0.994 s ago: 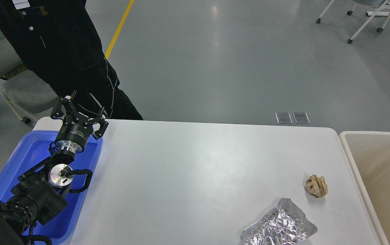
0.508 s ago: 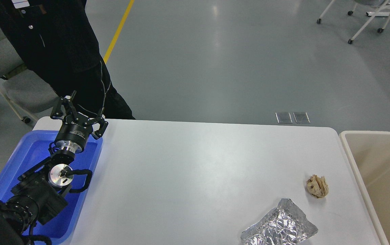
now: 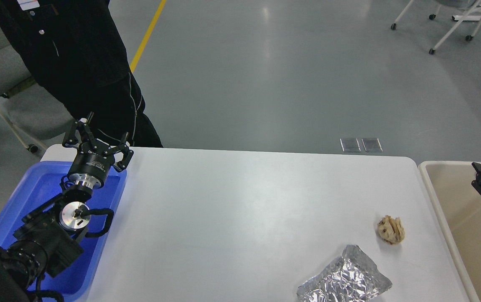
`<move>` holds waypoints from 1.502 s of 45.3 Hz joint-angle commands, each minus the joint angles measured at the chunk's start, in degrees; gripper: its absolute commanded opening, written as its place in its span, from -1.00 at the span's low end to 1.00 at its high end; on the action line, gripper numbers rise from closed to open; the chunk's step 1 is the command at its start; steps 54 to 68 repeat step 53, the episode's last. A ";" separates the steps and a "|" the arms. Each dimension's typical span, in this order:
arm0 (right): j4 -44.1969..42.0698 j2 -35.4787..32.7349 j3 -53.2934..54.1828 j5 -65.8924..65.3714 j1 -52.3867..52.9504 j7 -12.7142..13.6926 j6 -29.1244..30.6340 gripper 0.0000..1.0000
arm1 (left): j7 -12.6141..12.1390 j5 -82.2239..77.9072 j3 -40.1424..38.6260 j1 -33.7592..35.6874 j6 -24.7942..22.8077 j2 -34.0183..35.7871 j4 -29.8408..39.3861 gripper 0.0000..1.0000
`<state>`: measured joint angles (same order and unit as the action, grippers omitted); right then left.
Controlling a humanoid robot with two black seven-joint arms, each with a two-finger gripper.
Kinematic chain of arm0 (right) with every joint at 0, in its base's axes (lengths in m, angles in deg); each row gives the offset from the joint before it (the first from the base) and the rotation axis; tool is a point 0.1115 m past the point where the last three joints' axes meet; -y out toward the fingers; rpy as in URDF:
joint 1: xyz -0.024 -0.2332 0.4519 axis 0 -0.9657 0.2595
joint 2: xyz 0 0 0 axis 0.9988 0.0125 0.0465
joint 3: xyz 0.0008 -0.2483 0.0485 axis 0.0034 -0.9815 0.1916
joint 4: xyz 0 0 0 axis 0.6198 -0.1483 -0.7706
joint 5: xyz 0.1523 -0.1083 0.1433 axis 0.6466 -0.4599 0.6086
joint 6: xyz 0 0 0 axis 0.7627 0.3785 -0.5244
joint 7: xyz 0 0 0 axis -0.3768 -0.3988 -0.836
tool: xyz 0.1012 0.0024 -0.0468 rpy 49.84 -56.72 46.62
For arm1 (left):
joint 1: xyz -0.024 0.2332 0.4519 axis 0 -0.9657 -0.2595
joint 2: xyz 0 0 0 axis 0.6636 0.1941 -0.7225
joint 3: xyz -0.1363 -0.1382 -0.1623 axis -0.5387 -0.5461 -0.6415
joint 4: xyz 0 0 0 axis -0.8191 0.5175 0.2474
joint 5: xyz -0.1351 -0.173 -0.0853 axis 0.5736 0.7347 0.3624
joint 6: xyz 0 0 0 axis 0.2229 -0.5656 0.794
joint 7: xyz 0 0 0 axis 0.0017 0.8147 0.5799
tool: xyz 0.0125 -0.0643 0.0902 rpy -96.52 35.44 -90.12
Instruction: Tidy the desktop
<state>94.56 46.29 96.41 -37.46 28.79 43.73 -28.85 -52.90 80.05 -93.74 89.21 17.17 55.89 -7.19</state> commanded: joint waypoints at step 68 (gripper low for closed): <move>-4.25 22.75 9.90 -18.04 1.41 -11.31 -5.31 1.00 | 0.00 0.00 0.00 0.00 0.06 0.00 0.00 1.00</move>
